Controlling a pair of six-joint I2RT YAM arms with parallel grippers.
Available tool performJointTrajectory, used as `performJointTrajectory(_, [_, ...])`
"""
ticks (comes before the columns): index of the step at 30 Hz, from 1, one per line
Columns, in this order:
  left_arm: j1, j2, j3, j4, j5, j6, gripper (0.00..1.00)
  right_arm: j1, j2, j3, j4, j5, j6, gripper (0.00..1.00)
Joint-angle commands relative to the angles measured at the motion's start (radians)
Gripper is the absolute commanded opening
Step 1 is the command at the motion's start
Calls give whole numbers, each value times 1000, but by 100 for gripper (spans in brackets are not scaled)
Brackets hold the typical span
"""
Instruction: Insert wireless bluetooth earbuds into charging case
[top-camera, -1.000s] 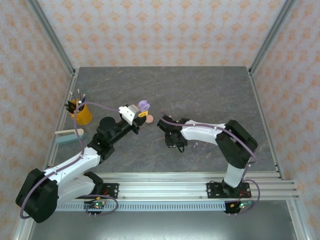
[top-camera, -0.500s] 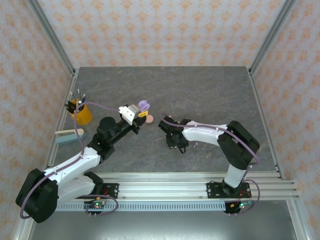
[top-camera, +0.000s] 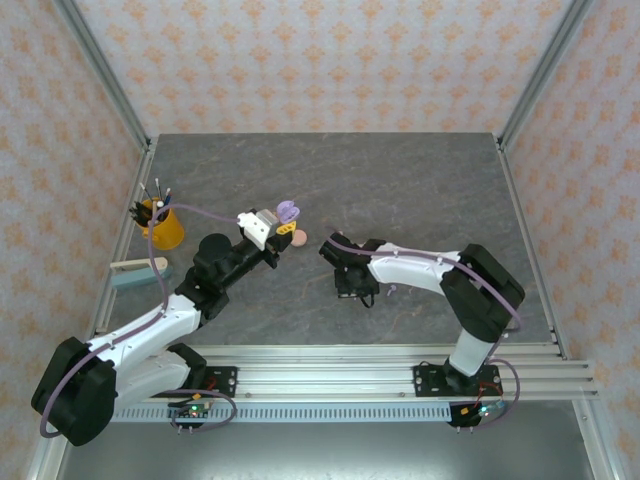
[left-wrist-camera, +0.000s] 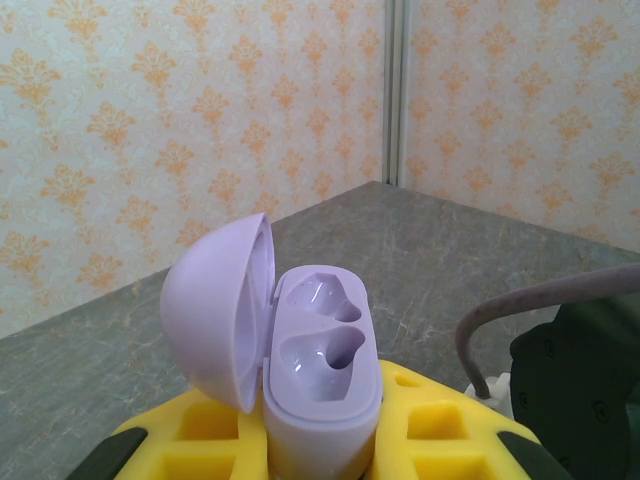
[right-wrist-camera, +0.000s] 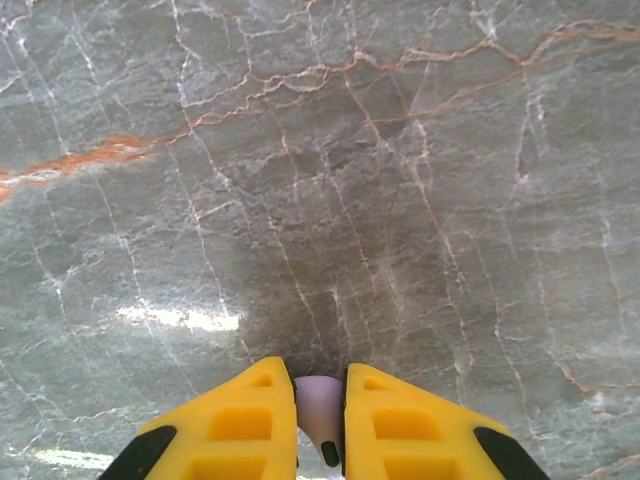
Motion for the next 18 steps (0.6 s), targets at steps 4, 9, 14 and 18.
performJointTrajectory(4, [-3,-6,17,7,-11,16,0,-4,-85,-18,-6,50,20,14])
performJointTrajectory(9, [-3,-6,17,8,-13,15,0,-7,-131,-26,3,75,28,14])
performJointTrajectory(14, [-4,-6,19,3,-12,14,0,-16,-205,-42,24,101,28,14])
performJointTrajectory(18, [-4,-7,22,-1,-11,14,0,-31,-291,-42,26,131,24,14])
